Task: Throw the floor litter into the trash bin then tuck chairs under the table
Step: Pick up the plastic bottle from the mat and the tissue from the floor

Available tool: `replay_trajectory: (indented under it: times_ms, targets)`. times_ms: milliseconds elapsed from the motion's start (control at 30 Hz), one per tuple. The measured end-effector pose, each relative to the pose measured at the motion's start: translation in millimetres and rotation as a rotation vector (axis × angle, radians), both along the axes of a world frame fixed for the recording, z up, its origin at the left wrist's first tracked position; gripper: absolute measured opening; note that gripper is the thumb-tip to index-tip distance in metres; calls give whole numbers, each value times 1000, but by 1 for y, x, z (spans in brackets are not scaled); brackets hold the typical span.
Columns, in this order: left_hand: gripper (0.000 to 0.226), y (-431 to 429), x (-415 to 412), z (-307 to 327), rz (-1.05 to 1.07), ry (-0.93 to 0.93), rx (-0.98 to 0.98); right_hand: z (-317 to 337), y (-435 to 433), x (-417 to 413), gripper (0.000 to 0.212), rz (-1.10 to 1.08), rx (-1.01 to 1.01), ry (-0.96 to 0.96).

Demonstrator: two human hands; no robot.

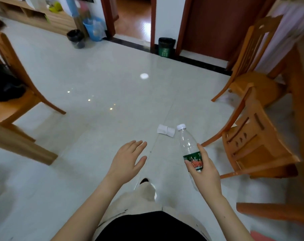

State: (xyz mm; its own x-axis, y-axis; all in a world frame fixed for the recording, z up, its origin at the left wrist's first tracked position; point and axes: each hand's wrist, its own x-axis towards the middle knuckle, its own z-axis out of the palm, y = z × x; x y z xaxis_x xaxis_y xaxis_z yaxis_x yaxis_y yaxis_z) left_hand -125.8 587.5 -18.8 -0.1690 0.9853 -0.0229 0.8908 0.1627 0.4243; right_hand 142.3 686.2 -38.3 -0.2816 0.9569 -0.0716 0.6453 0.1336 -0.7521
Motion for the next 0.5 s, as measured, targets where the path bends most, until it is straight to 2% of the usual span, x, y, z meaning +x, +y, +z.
replay_trajectory:
  times_ms: [267,500]
  targets:
    - [59,187,-80,24,-137,29,21,19,133,-47,69,-140,23,3]
    - [50,299,-69,-33,-132,-40,-66,-12,254,-49,73,-114,3,-56]
